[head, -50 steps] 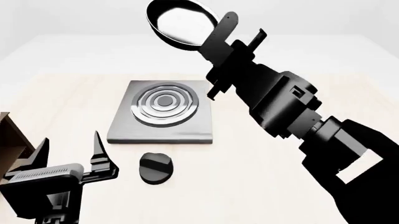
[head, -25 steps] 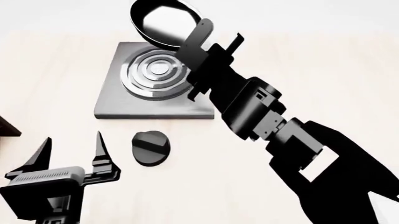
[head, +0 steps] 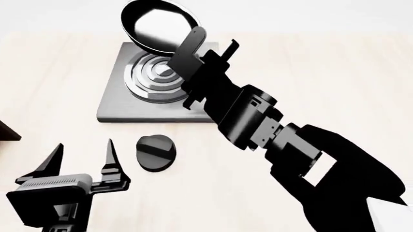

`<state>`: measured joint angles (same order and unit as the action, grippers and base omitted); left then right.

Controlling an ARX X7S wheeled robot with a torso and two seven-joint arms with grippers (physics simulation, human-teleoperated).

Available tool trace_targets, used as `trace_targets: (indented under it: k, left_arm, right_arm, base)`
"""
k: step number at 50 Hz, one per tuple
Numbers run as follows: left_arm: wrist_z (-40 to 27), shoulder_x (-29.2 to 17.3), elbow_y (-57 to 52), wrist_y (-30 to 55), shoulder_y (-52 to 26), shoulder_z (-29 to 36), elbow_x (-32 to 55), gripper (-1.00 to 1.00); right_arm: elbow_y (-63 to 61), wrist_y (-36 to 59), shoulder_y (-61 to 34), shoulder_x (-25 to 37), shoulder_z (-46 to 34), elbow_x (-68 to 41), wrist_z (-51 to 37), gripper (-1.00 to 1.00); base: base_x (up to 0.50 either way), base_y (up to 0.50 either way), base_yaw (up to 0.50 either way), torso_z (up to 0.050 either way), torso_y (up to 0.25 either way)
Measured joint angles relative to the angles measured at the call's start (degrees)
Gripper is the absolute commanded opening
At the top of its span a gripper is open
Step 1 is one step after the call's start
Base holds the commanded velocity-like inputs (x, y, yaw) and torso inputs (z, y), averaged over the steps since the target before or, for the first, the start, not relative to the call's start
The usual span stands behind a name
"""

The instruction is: Turn on the stove and put the frying pan on it.

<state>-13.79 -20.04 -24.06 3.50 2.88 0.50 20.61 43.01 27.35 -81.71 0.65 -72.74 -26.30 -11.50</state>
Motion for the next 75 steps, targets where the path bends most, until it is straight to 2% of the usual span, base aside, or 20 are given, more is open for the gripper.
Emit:
trace_targets:
  k: [13, 23, 63, 64, 75]
  left_arm:
    - [-0.1, -0.3, 0.1, 0.2, -0.1, -0.1, 0.5, 1.0]
    - [-0.4, -0.4, 0.1, 0.0, 0.0, -0.1, 0.6, 1.0]
    - [-1.3, -0.7, 0.4, 0.1, 0.0, 0.1, 1.0, 1.0]
    - [-1.3, -0.8, 0.4, 0.0, 0.0, 0.1, 1.0, 1.0]
    - [-1.4, -0.9, 0.7, -0.1, -0.1, 0.2, 1.1, 1.0]
  right_arm:
    - [0.0, -3.7, -1.8, -0.3, -10.0, -9.9, -5.1, -1.0]
    - [-3.1, -4.3, -1.5, 1.0, -14.2, -13.5, -7.9, -1.0]
    - [1.5, -6.9, 2.2, 0.2, -17.4, -11.6, -7.6, -1.0]
    - [1.5, -6.8, 2.2, 0.1, -17.4, -11.3, -7.5, 1.0]
    - [0.7, -6.1, 1.8, 0.1, -16.6, -8.8, -5.6, 1.0]
  base:
    - [0.0, 0.0, 0.0, 0.0, 0.002]
    - [0.0, 0.0, 0.0, 0.0, 0.001]
    - [0.0, 0.0, 0.0, 0.0, 0.002]
    - [0.0, 0.0, 0.0, 0.0, 0.0]
    - [0.0, 0.0, 0.0, 0.0, 0.0]
